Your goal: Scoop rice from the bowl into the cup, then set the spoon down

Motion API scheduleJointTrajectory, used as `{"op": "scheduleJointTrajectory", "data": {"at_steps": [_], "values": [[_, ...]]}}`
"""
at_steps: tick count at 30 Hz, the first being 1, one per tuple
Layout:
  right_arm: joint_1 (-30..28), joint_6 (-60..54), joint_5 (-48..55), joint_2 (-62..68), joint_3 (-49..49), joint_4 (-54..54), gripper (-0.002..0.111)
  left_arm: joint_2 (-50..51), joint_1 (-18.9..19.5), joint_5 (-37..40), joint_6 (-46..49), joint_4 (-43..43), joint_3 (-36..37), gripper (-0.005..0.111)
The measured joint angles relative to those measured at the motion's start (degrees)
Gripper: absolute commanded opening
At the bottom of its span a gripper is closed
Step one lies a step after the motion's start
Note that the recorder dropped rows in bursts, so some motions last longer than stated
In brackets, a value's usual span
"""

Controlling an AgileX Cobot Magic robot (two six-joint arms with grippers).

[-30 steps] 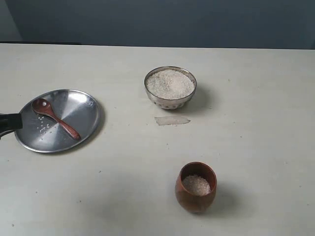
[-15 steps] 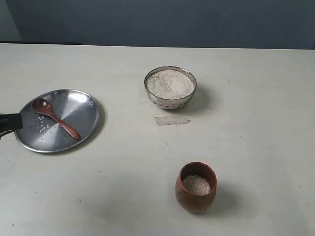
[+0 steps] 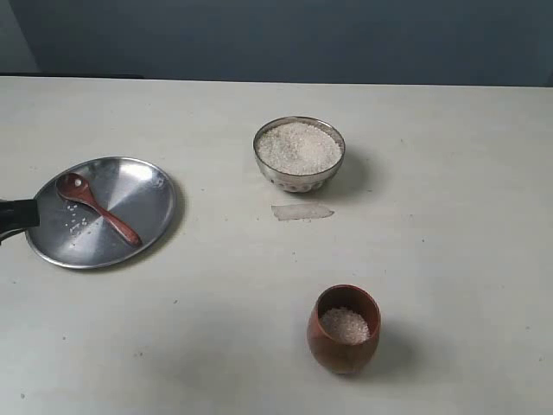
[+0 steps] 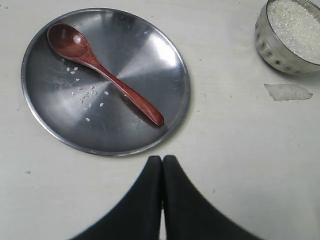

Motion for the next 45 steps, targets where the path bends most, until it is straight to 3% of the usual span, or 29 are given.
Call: {"op": "scheduleJointTrajectory", "data": {"at_steps": [8,16,18,25,29,35,45], "values": [[0.0,8.0,-2.9,0.0,-0.2,2.4,0.0,0.0,0.0,0.0,0.0,0.0,0.0,0.0],[0.0,8.8,-1.5,0.0,-4.4,11.8,0.0,0.0,0.0,0.0,0.0,0.0,0.0,0.0],[0.0,4.0,-0.4,0.0,-5.0,16.6,0.0,0.0,0.0,0.0,0.0,0.0,0.0,0.0],[0.0,-30.7,6.5,0.0,-5.0,41.8,0.0,0.0,0.0,0.0,0.0,0.0,0.0,0.0],[0.0,-41.6,7.6,0.0,-1.4,52.0,0.0,0.0,0.0,0.0,0.0,0.0,0.0,0.0],[0.0,-48.8,7.9,0.0,5.4,56.2,0.0,0.0,0.0,0.0,0.0,0.0,0.0,0.0],[0.0,-50.1,9.4,0.0,11.7,57.0,0.0,0.0,0.0,0.0,0.0,0.0,0.0,0.0]]}}
